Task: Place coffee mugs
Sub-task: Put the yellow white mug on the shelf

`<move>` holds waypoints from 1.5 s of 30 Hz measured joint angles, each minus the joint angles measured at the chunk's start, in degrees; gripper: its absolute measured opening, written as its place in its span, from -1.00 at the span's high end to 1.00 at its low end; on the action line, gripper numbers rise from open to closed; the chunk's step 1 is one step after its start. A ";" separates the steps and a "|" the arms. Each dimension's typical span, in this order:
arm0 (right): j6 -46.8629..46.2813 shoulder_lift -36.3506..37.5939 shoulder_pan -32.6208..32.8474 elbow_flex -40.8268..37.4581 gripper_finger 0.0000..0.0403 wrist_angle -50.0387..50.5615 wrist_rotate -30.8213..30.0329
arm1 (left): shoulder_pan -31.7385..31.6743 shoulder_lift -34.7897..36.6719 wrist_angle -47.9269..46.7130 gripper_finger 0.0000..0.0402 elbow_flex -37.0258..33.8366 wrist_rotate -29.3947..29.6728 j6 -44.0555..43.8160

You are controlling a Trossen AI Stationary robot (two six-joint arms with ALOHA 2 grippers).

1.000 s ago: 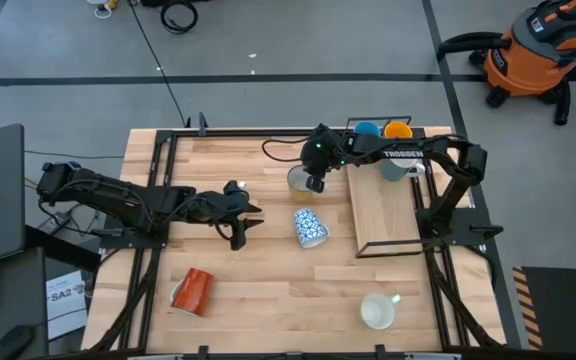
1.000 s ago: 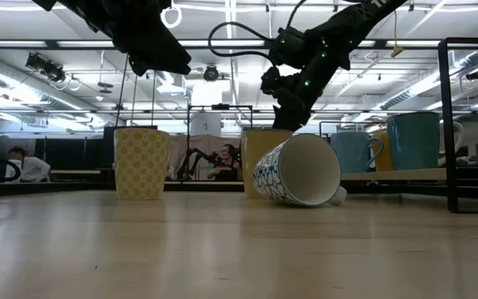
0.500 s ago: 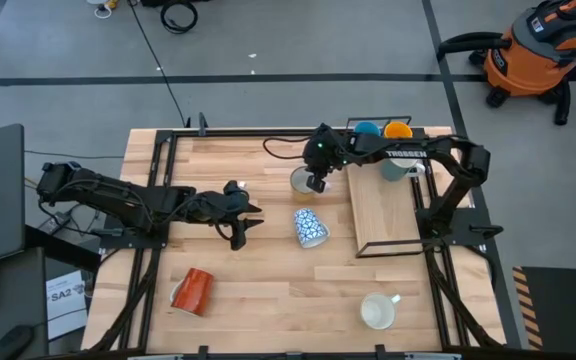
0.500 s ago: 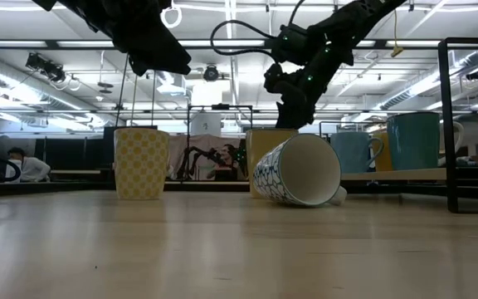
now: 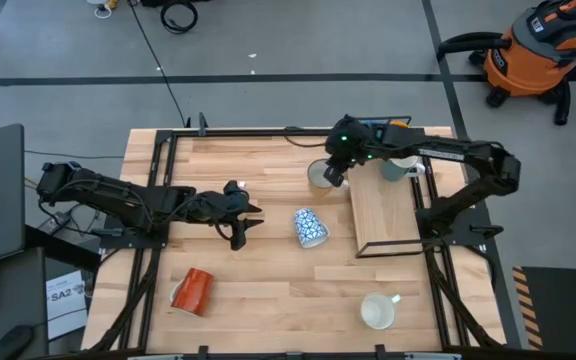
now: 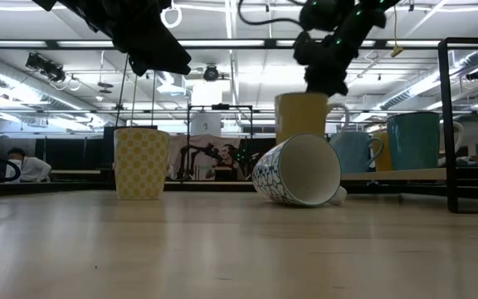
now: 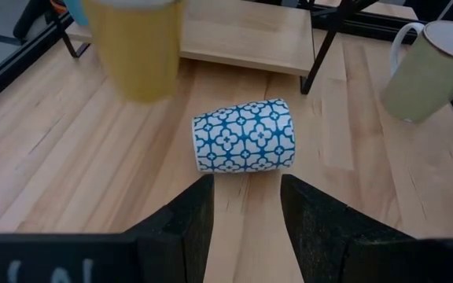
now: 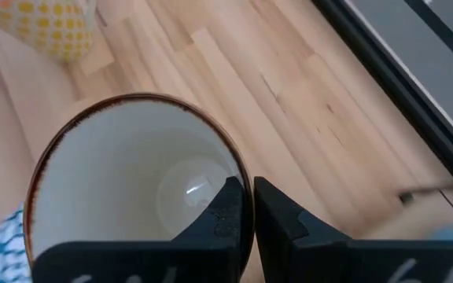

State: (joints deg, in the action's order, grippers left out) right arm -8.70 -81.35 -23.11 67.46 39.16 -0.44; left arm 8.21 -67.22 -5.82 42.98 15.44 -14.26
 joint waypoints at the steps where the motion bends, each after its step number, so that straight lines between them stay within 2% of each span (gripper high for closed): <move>1: -1.19 1.26 -0.02 0.00 0.89 1.22 -0.16 | 0.02 0.00 0.00 0.23 -0.01 0.00 0.00; 6: -7.17 7.62 0.00 0.04 0.88 7.59 -2.78 | 0.02 0.00 0.00 0.23 0.00 0.00 0.03; 18: -20.67 17.71 0.00 -0.14 0.88 25.93 -17.29 | 0.00 0.00 0.00 0.23 0.00 0.00 0.04; 21: -22.67 18.84 -0.04 -1.93 0.89 26.18 -19.89 | 0.01 0.00 0.02 0.23 0.00 0.00 0.04; 30: -22.65 18.31 -0.32 -6.52 0.88 22.65 -20.86 | 0.00 0.00 0.02 0.23 0.00 0.00 0.04; 45: -19.53 18.26 -4.68 -12.31 0.87 15.87 -20.99 | 0.02 0.00 0.02 0.23 0.00 0.00 0.04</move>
State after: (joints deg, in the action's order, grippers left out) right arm -28.24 -63.09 -27.79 55.15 55.04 -21.43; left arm 8.23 -67.22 -5.80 42.98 15.44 -14.22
